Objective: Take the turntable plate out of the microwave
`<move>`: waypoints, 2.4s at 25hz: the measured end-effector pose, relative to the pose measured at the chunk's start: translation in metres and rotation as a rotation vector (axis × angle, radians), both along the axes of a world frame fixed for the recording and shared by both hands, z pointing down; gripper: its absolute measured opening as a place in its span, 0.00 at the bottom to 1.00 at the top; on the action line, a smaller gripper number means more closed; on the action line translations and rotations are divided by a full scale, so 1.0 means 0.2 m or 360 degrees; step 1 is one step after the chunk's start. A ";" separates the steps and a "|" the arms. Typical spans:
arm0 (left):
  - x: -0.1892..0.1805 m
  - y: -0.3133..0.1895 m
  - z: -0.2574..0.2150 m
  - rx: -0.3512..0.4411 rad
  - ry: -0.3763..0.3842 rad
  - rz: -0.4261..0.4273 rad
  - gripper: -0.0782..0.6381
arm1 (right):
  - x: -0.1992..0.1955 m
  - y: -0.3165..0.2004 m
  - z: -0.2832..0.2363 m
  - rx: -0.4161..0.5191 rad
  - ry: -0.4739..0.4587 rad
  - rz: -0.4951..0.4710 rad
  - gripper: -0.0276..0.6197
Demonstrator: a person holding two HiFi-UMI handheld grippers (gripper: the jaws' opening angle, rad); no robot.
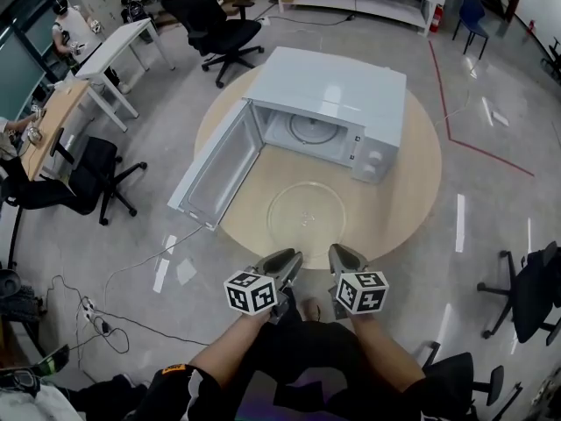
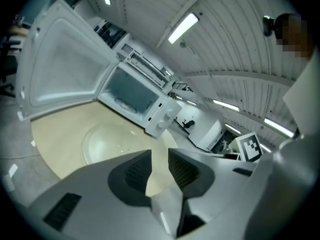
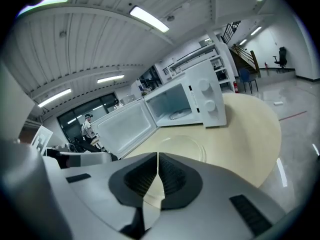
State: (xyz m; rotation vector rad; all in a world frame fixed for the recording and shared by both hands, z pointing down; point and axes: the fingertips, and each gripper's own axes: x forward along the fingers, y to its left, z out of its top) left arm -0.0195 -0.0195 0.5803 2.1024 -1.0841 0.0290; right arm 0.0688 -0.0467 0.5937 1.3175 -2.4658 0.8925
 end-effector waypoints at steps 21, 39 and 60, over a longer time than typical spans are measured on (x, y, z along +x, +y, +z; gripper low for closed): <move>-0.06 0.22 -0.69 0.0673 -0.0419 -0.0217 0.17 | -0.10 0.24 -0.72 0.0610 -0.0048 -0.0113 0.07; -0.35 0.64 -0.72 0.0699 -0.0524 -0.0192 0.17 | -0.38 0.61 -0.80 0.0620 0.0016 -0.0047 0.07; -0.45 1.43 -0.75 0.0753 -0.0529 -0.0113 0.17 | -0.45 1.45 -0.84 0.0604 0.0169 0.0098 0.07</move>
